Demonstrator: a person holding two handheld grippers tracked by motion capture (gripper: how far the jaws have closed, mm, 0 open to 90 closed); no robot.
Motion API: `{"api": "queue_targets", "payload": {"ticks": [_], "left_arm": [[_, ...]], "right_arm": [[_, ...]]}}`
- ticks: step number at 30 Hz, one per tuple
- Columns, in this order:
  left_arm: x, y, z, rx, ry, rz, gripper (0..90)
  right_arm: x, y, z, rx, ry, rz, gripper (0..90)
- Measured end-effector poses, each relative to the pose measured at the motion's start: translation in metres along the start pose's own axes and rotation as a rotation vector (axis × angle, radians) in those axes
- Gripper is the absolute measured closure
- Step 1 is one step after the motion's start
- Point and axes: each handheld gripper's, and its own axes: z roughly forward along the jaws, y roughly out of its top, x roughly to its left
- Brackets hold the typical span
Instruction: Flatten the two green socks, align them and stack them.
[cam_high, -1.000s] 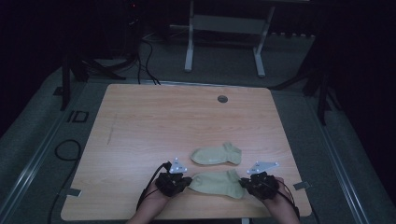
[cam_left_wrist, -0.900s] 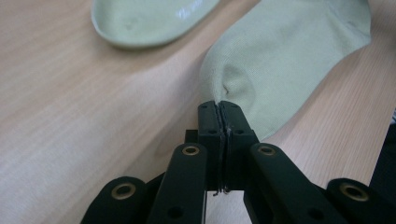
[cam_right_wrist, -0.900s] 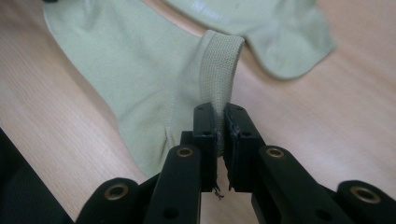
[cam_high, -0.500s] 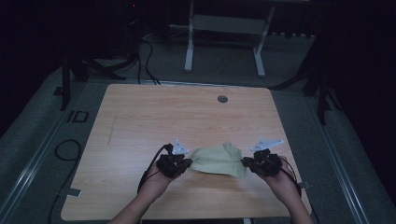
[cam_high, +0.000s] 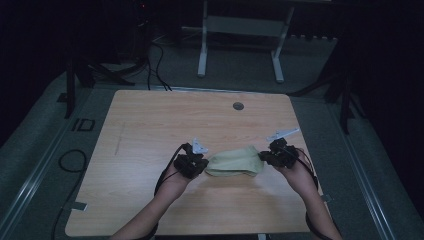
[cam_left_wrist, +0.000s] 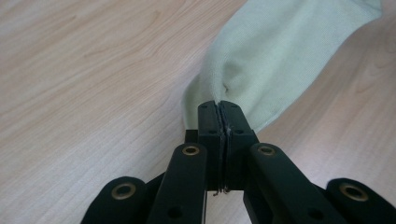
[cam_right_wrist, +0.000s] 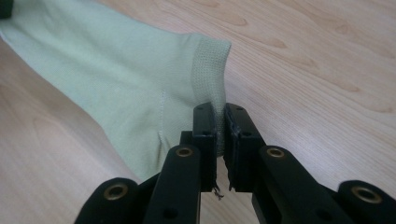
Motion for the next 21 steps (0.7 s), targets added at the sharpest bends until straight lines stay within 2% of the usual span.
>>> {"api": "queue_targets", "payload": {"ticks": [1,6,14,16,17,21], "left_arm": [[0.001,-0.001,0.003,0.002,-0.009,-0.017,88.1],[0.001,-0.006,0.016,0.035,-0.005,-0.008,88.1],[0.006,-0.012,0.032,0.062,0.003,-0.022,88.0],[0.008,-0.013,0.035,0.064,-0.010,-0.034,87.9],[0.007,-0.012,0.036,0.064,0.001,-0.029,87.9],[0.006,-0.011,0.041,0.074,-0.010,-0.016,87.8]], "right_arm": [[-0.002,-0.001,0.003,-0.001,0.008,0.015,83.5],[-0.005,-0.004,0.023,0.057,-0.004,0.014,83.4],[-0.008,-0.005,0.046,0.123,-0.010,0.006,82.7],[-0.008,-0.006,0.050,0.135,-0.016,0.005,82.7],[-0.009,-0.006,0.052,0.141,-0.021,0.003,82.4],[-0.013,-0.008,0.056,0.151,-0.026,0.014,82.2]]}}
